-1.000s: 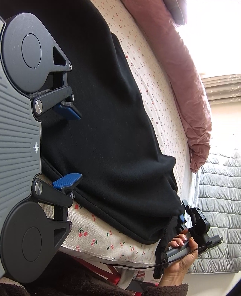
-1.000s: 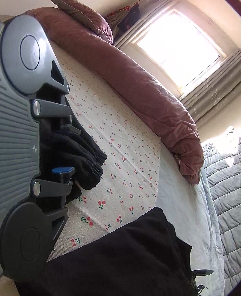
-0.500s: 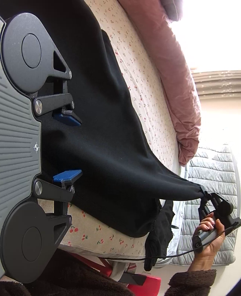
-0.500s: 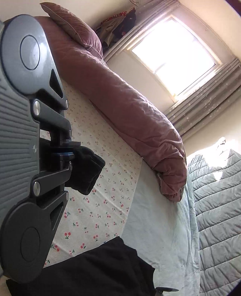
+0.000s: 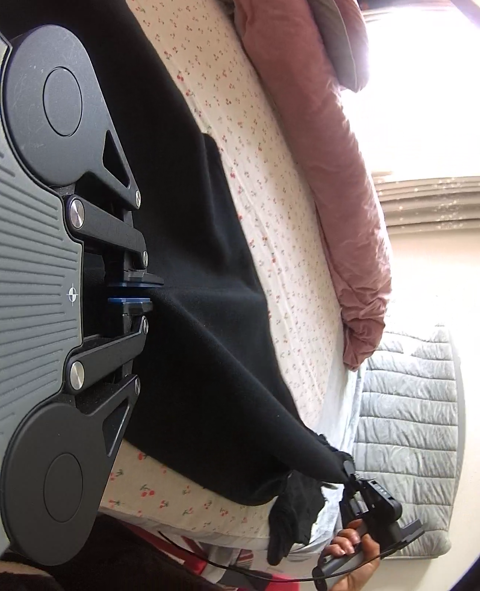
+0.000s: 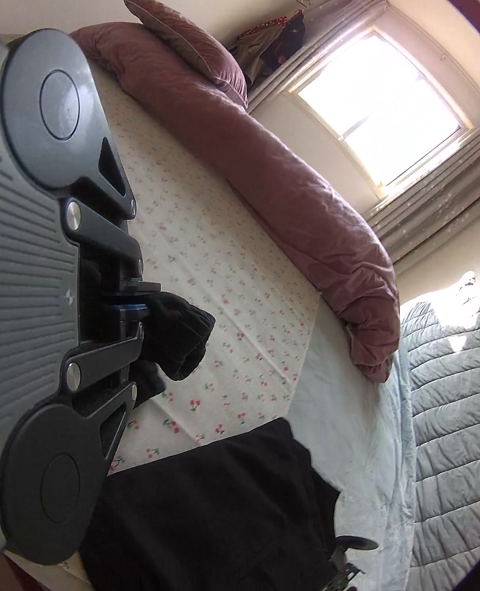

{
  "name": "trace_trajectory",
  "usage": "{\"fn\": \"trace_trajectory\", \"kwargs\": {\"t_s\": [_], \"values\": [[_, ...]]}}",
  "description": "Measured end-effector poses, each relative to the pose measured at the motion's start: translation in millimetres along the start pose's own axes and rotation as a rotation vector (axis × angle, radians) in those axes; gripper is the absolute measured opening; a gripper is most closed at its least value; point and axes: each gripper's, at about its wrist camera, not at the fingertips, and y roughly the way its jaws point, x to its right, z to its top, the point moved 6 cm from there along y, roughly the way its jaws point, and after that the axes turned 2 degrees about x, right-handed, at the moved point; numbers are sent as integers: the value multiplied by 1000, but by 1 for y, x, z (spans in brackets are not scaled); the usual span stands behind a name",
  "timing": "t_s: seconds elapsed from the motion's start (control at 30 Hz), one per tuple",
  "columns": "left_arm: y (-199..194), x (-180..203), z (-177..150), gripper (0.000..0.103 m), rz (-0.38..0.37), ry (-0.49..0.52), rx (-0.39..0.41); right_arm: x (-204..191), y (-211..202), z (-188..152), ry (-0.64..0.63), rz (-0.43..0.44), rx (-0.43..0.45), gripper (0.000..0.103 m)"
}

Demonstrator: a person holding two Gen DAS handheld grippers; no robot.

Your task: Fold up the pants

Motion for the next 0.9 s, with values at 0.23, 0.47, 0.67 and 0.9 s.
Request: {"fn": "trace_trajectory", "kwargs": {"t_s": [0.23, 0.47, 0.67, 0.9], "values": [[13, 16, -17, 2, -22, 79, -74, 49, 13, -37, 85, -15, -74, 4], [-6, 20, -11, 2, -61, 85, -32, 46, 13, -34, 48, 3, -45, 5], [3, 35, -34, 11, -77, 171, -125, 61, -1, -28, 96, -27, 38, 61], [-14, 13, -20, 28, -103, 29, -35, 67, 30, -39, 196, 26, -49, 55]]}}
